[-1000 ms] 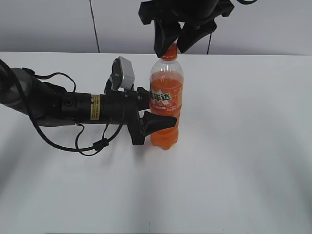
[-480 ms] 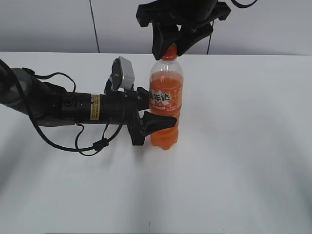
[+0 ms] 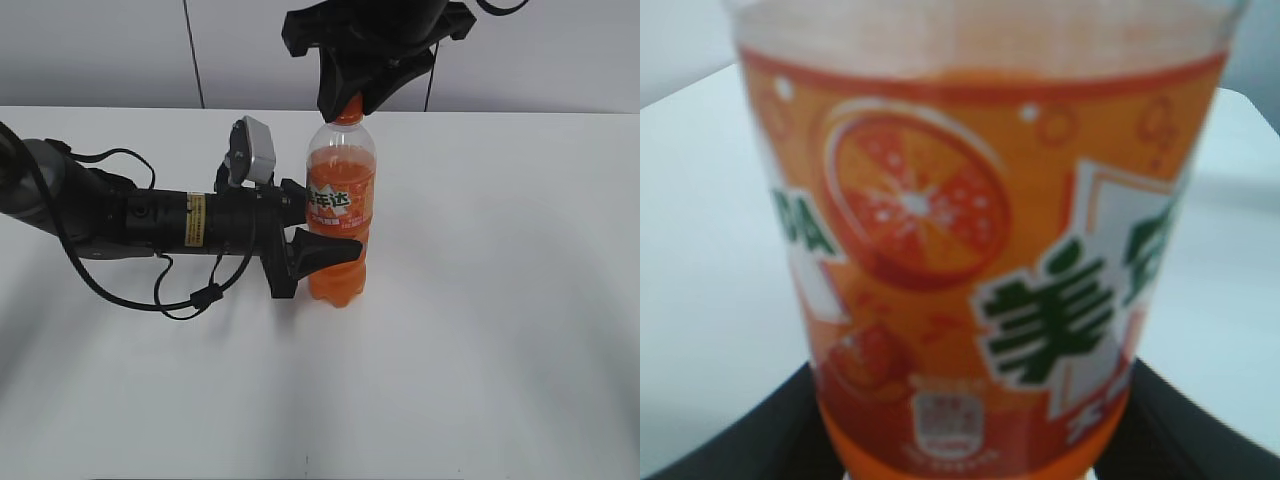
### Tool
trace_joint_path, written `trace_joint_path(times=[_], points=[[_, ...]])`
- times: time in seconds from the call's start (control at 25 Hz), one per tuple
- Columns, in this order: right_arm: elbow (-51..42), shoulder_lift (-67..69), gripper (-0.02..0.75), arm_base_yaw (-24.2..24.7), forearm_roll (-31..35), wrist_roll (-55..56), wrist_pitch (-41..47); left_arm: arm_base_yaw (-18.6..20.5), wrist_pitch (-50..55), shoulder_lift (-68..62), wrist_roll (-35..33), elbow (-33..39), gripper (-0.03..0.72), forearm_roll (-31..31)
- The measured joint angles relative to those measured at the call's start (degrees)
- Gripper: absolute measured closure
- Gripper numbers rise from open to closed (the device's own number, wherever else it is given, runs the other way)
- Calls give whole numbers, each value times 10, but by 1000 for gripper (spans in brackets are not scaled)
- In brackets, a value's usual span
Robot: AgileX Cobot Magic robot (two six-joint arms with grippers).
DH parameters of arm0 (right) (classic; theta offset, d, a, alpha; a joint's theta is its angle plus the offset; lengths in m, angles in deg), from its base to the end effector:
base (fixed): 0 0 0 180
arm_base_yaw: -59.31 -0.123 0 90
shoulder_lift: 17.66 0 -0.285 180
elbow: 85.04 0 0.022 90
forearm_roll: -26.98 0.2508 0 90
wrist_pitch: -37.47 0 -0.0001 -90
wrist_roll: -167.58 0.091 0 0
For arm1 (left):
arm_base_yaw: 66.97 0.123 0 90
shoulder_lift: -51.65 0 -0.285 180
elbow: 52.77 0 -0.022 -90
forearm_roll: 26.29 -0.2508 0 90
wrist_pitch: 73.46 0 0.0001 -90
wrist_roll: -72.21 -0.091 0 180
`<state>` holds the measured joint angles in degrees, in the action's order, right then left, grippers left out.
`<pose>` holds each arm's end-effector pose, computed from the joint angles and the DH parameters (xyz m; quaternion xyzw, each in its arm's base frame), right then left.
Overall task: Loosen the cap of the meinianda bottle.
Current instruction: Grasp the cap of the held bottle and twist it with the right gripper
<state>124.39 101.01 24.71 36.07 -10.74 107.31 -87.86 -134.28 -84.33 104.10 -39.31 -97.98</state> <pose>0.3377 0.2494 0.3144 -0.2650 0.9439 0.1306 0.1477 0.3426 -0.2114 0.0907 0.5084 0.6178 -0.3947 0.4517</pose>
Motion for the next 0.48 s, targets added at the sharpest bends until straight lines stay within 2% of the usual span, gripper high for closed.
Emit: trace_joint_path(times=[0.16, 0.48], points=[[0, 0, 460, 0, 1, -66, 0, 0, 0, 0, -1, 0, 281, -3], [1, 0, 462, 0, 6, -375, 2, 2, 0, 3, -2, 0, 281, -20]])
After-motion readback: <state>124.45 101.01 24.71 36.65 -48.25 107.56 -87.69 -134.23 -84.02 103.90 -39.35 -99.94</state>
